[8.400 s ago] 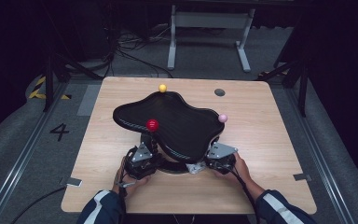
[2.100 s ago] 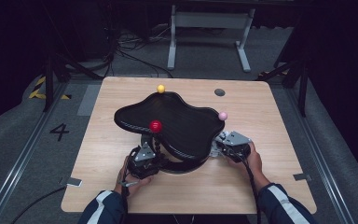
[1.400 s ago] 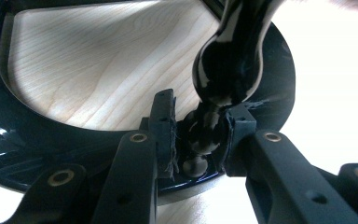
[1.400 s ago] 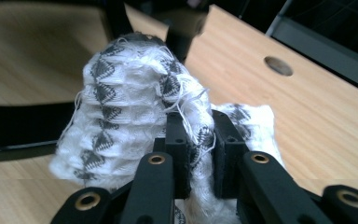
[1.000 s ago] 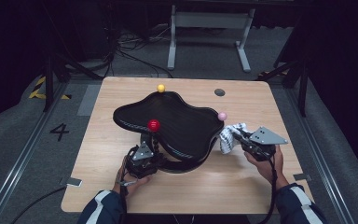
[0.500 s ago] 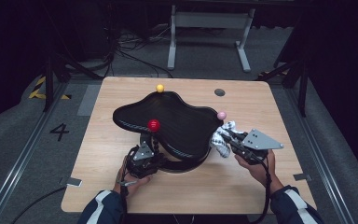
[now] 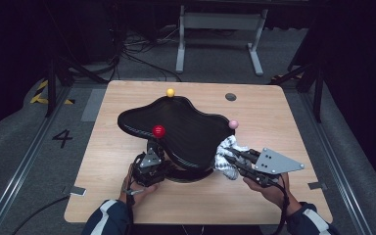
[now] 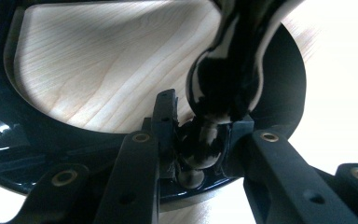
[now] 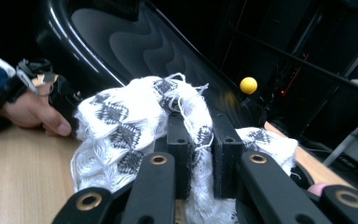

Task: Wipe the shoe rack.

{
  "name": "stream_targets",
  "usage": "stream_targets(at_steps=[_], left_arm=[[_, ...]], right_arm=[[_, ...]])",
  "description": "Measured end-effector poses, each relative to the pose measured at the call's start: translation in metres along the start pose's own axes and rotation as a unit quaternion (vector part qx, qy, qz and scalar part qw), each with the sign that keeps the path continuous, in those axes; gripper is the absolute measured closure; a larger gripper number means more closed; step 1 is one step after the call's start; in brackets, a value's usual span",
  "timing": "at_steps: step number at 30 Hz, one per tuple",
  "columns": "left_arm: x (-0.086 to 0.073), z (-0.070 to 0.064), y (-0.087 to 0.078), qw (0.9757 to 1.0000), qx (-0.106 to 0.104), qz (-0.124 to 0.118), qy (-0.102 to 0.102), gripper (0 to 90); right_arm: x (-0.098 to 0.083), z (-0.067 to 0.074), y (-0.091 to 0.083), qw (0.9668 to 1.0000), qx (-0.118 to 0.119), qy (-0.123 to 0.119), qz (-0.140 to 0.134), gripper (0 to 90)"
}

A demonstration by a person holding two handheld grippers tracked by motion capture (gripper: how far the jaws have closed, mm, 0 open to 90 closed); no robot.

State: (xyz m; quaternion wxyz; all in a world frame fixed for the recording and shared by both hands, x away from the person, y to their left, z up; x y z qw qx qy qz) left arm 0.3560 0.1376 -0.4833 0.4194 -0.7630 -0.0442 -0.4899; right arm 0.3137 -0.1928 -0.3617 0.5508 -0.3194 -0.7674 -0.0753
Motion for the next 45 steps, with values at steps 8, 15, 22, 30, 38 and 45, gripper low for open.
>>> stream_targets(at_steps=[8, 15, 22, 30, 38, 45], left_arm=[[0.001, 0.002, 0.001, 1.0000, -0.007, -0.001, 0.005, 74.1], [0.001, 0.003, 0.001, 1.0000, -0.009, -0.001, -0.002, 74.3], [0.001, 0.003, 0.001, 0.9999, -0.010, 0.002, -0.003, 74.3], [0.001, 0.003, 0.001, 1.0000, -0.009, 0.001, -0.002, 74.2], [0.001, 0.003, 0.001, 1.0000, -0.006, 0.001, 0.004, 74.2], [0.001, 0.001, 0.001, 1.0000, -0.005, 0.005, 0.003, 74.3]], right_arm=[[-0.027, -0.025, 0.014, 0.9969, -0.061, -0.005, 0.049, 80.5], [-0.053, -0.057, 0.023, 0.9902, -0.112, 0.033, 0.077, 80.6], [-0.082, -0.080, 0.026, 0.9801, -0.149, 0.068, 0.112, 80.8], [-0.109, -0.074, 0.039, 0.9756, -0.120, 0.099, 0.155, 81.0], [-0.123, -0.044, 0.063, 0.9750, -0.067, 0.067, 0.201, 80.7], [-0.120, -0.019, 0.086, 0.9765, -0.035, 0.041, 0.208, 80.3]])
Point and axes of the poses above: each handheld gripper's, and its own axes: y roughly forward along the jaws, x roughly out of its top, z roughly to its left, the point moved 1 cm from there along y, roughly forward along the jaws, and after that the axes turned 6 degrees about -y, right-handed, at the moved point
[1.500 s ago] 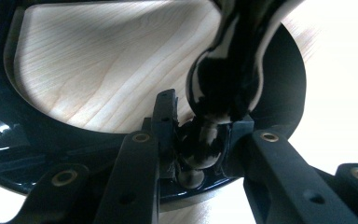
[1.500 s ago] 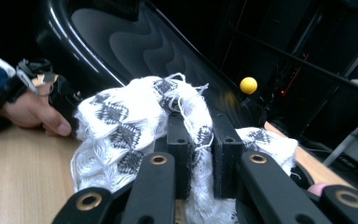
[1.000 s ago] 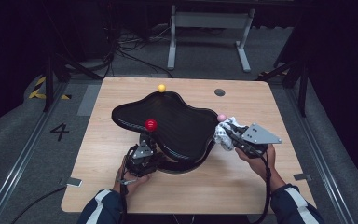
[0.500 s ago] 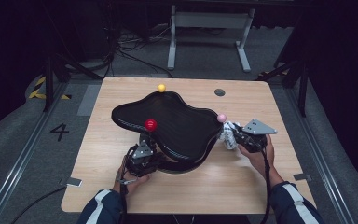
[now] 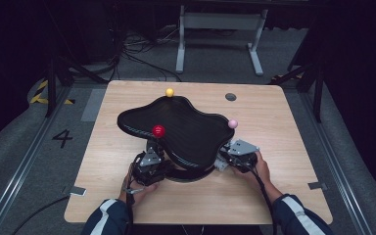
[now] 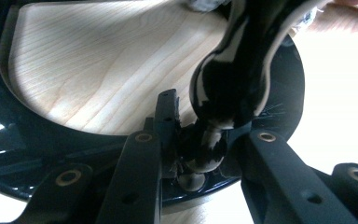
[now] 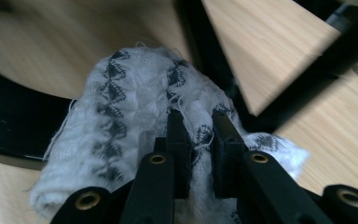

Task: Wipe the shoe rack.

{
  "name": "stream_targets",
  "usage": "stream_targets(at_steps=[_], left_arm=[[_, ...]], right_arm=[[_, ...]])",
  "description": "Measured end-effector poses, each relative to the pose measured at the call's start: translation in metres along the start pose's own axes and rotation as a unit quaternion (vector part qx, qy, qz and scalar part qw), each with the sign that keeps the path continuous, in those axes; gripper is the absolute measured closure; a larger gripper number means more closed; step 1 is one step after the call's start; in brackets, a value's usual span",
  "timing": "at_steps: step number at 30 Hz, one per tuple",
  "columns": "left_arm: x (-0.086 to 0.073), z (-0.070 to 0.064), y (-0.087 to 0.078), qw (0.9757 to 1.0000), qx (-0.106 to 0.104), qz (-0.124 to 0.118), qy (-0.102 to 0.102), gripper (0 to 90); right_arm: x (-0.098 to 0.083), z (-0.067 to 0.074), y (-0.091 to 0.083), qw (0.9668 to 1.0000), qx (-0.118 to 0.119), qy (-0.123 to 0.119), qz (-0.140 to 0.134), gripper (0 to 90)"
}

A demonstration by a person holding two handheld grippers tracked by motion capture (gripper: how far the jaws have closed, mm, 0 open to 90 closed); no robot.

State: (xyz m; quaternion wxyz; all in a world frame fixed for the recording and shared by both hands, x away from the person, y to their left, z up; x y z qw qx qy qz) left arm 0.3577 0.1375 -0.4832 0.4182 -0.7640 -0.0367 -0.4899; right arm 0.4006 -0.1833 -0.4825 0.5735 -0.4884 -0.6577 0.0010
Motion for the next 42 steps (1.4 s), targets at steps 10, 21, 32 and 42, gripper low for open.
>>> stream_targets(at_steps=[10, 21, 32, 42], left_arm=[[0.000, 0.000, 0.000, 1.0000, 0.000, 0.001, 0.001, 74.5], [0.000, 0.000, 0.000, 1.0000, 0.000, 0.001, 0.000, 74.4], [0.000, -0.006, 0.003, 0.9999, 0.005, -0.005, 0.012, 74.7], [0.002, -0.017, 0.007, 0.9996, -0.006, 0.000, 0.029, 75.8]], right_arm=[[0.016, 0.038, -0.003, 0.9973, 0.050, -0.049, -0.021, 79.2], [0.010, 0.021, 0.002, 0.9993, 0.004, -0.037, -0.007, 79.5], [-0.005, -0.007, 0.003, 0.9990, -0.041, -0.009, 0.012, 79.9], [-0.009, -0.007, -0.003, 0.9997, -0.018, 0.016, 0.002, 80.3]])
Point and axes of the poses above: each handheld gripper's, and its own axes: y roughly forward along the jaws, x roughly out of its top, z roughly to its left, the point moved 1 cm from there along y, roughly forward along the jaws, and after that the axes turned 6 degrees about -y, right-handed, at the moved point
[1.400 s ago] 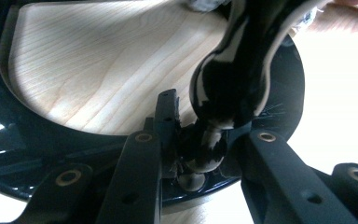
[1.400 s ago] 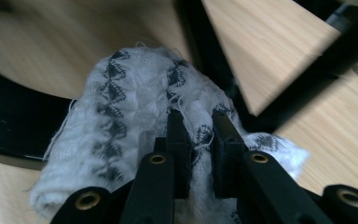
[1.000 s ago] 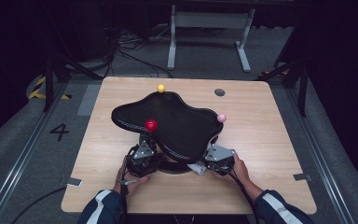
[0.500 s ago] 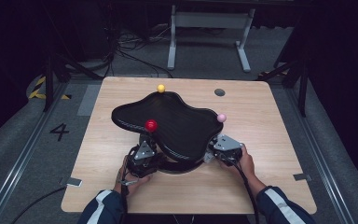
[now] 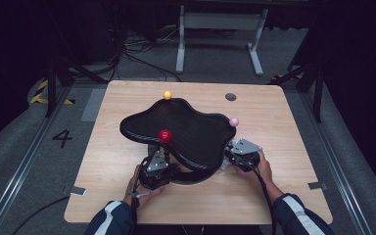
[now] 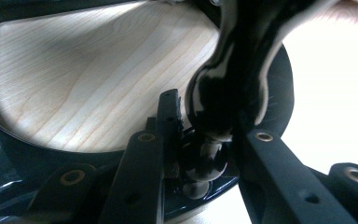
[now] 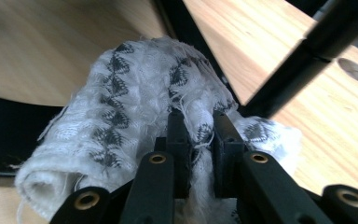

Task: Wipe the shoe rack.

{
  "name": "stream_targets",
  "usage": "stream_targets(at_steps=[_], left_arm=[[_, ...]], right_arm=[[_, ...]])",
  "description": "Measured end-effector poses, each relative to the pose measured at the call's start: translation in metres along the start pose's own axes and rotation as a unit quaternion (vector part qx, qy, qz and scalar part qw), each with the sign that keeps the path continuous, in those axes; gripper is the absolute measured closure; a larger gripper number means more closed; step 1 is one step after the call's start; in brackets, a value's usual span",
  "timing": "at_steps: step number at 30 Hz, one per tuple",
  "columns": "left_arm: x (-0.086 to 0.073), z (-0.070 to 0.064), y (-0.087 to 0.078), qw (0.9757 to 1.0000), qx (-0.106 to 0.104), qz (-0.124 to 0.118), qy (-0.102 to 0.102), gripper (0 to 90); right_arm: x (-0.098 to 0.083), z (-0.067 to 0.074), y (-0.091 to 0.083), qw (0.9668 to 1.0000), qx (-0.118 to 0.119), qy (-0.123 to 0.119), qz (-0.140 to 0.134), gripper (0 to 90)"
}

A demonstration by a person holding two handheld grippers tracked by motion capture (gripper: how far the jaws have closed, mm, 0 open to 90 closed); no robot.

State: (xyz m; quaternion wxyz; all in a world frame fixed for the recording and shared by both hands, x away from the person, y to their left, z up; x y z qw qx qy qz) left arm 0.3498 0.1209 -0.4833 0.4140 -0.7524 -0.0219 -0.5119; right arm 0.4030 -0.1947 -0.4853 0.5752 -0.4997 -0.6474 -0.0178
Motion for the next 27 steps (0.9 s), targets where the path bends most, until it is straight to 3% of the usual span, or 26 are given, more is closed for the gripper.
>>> stream_targets(at_steps=[8, 11, 14, 18, 23, 27], left_arm=[[0.000, 0.000, 0.000, 1.0000, 0.001, -0.001, -0.008, 75.7], [0.000, 0.000, 0.000, 0.9999, 0.007, -0.002, -0.011, 75.6], [0.000, 0.001, 0.000, 0.9999, 0.010, -0.001, -0.011, 75.6], [0.000, 0.001, 0.000, 0.9999, 0.010, -0.001, -0.011, 75.5], [0.000, 0.002, 0.000, 0.9999, 0.016, -0.005, -0.003, 72.3], [0.001, 0.001, -0.004, 0.9996, 0.025, 0.002, 0.010, 68.0]], right_arm=[[0.009, 0.026, -0.005, 0.9988, 0.025, -0.040, -0.012, 80.3], [0.013, 0.035, -0.005, 0.9980, 0.049, -0.034, -0.021, 80.1], [0.018, 0.048, -0.007, 0.9964, 0.067, -0.045, -0.026, 80.1], [0.024, 0.060, -0.008, 0.9948, 0.064, -0.076, -0.021, 80.0], [0.023, 0.054, -0.006, 0.9945, 0.051, -0.090, -0.016, 79.8], [0.017, 0.039, -0.003, 0.9971, 0.026, -0.072, -0.005, 79.8]])
Point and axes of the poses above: each handheld gripper's, and its own axes: y roughly forward along the jaws, x roughly out of its top, z roughly to its left, the point moved 1 cm from there along y, roughly forward along the jaws, and after that the axes turned 6 degrees about -y, right-handed, at the moved point
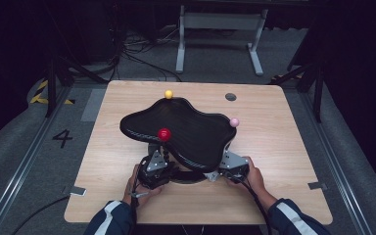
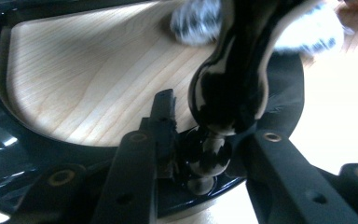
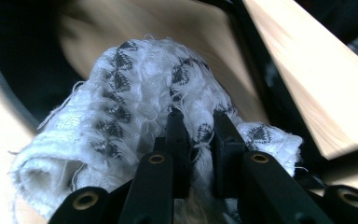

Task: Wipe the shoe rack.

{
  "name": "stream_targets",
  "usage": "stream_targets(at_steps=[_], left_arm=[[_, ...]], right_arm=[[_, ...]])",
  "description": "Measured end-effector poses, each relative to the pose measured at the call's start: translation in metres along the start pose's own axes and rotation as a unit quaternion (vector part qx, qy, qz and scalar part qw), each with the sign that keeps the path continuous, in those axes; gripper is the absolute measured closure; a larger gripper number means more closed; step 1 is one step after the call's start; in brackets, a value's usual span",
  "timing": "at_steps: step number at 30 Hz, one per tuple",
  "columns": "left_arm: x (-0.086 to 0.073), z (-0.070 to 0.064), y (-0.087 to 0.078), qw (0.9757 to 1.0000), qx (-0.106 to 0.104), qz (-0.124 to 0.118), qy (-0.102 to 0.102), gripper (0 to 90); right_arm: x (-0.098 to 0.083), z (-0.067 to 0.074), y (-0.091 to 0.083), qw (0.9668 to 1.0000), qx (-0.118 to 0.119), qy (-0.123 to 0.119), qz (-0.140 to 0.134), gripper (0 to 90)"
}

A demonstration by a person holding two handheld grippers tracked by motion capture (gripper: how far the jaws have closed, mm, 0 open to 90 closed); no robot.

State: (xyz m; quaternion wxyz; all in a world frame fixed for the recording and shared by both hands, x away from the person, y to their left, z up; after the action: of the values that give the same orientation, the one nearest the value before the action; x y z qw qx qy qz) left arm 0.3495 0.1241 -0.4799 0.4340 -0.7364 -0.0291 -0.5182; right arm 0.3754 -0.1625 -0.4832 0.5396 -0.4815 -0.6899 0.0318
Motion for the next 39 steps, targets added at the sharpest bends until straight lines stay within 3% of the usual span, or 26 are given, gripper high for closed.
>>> stream_targets(at_steps=[1, 5, 6, 8, 11, 13, 15, 23, 26, 34, 39], left_arm=[[0.000, 0.001, -0.002, 0.9999, -0.001, 0.005, 0.008, 66.4], [-0.001, 0.001, -0.012, 0.9999, 0.001, 0.013, 0.009, 65.1], [-0.002, 0.000, -0.012, 0.9999, -0.001, 0.007, 0.010, 65.6], [-0.003, 0.001, -0.016, 0.9995, -0.006, 0.020, 0.023, 68.2], [-0.005, -0.001, -0.018, 0.9993, -0.010, 0.027, 0.025, 72.4], [-0.005, -0.002, -0.018, 0.9995, -0.005, 0.027, 0.014, 74.5], [-0.004, -0.003, -0.018, 0.9994, -0.003, 0.030, 0.019, 74.7], [-0.003, -0.013, -0.010, 0.9997, -0.013, 0.021, 0.006, 74.9], [0.000, -0.017, -0.006, 0.9997, -0.016, 0.016, 0.010, 74.9], [0.004, -0.027, 0.006, 0.9998, -0.016, 0.009, -0.009, 74.8], [0.005, -0.028, 0.008, 0.9999, -0.016, 0.004, -0.003, 74.7]], right_arm=[[-0.002, -0.004, 0.000, 1.0000, -0.006, 0.003, 0.003, 79.9], [-0.009, -0.017, 0.001, 0.9994, -0.023, 0.020, 0.014, 79.9], [-0.011, -0.021, 0.001, 0.9992, -0.027, 0.023, 0.017, 79.9], [-0.017, -0.028, 0.001, 0.9984, -0.041, 0.032, 0.023, 79.9], [-0.025, -0.038, 0.001, 0.9970, -0.056, 0.036, 0.040, 79.9], [-0.031, -0.041, 0.002, 0.9971, -0.053, 0.042, 0.036, 80.0], [-0.033, -0.041, 0.001, 0.9976, -0.050, 0.041, 0.026, 80.0], [-0.031, -0.040, 0.000, 0.9983, -0.041, 0.031, 0.027, 80.2], [-0.030, -0.040, -0.001, 0.9985, -0.039, 0.025, 0.029, 80.1], [-0.030, -0.038, -0.003, 0.9986, -0.035, 0.028, 0.029, 80.0], [-0.026, -0.033, -0.004, 0.9988, -0.028, 0.023, 0.034, 80.1]])
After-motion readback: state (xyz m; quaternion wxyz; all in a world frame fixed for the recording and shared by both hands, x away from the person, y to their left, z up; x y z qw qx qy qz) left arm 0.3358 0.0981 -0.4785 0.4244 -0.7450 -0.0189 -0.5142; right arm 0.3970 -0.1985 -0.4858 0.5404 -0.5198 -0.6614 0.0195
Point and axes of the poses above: each handheld gripper's, and its own axes: y roughly forward along the jaws, x roughly out of its top, z roughly to its left, the point moved 1 cm from there along y, roughly forward along the jaws, and after that the axes turned 6 degrees about -y, right-handed, at the moved point
